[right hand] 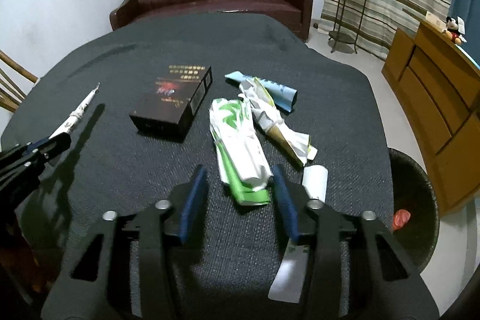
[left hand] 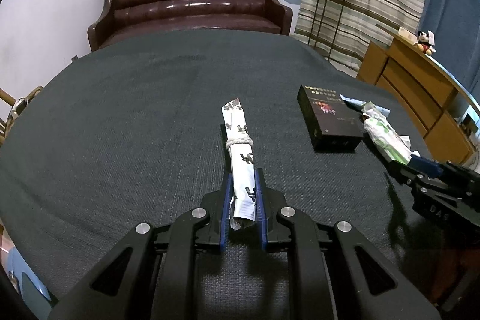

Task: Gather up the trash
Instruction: 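Grasp the green-white wrapper with the right tool while the left tool holds the stick, then carry the stick and wrapper over the bin and open both tools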

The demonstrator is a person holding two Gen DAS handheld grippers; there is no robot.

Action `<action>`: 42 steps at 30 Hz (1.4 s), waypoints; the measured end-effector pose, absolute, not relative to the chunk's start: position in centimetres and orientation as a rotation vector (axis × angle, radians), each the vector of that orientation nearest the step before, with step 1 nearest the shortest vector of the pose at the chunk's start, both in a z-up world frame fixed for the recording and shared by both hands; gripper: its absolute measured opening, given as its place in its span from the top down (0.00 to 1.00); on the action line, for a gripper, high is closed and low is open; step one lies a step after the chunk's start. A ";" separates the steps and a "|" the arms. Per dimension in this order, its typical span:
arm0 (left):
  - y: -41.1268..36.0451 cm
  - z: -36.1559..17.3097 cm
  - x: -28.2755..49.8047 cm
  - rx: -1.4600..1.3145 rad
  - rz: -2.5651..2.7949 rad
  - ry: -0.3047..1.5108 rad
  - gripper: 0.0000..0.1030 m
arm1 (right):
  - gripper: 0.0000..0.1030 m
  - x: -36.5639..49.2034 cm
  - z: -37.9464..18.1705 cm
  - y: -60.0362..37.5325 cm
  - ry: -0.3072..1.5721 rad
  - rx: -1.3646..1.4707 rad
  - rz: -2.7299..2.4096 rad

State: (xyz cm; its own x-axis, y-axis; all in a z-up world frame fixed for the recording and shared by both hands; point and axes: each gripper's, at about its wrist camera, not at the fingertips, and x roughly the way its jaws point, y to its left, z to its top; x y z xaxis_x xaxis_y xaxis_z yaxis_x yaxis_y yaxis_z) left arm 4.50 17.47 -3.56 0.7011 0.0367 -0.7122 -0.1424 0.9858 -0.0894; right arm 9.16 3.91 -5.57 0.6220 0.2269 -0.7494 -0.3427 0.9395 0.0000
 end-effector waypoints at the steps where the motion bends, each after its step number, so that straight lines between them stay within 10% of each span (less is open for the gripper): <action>1: 17.5 -3.6 4.6 -0.143 0.101 0.790 0.85 | 0.69 9.1 -5.5 3.9 0.833 -0.146 0.328; 42: 2.3 0.4 5.7 -0.025 -0.275 0.671 0.85 | 0.72 6.3 -1.7 -14.3 0.653 0.054 0.004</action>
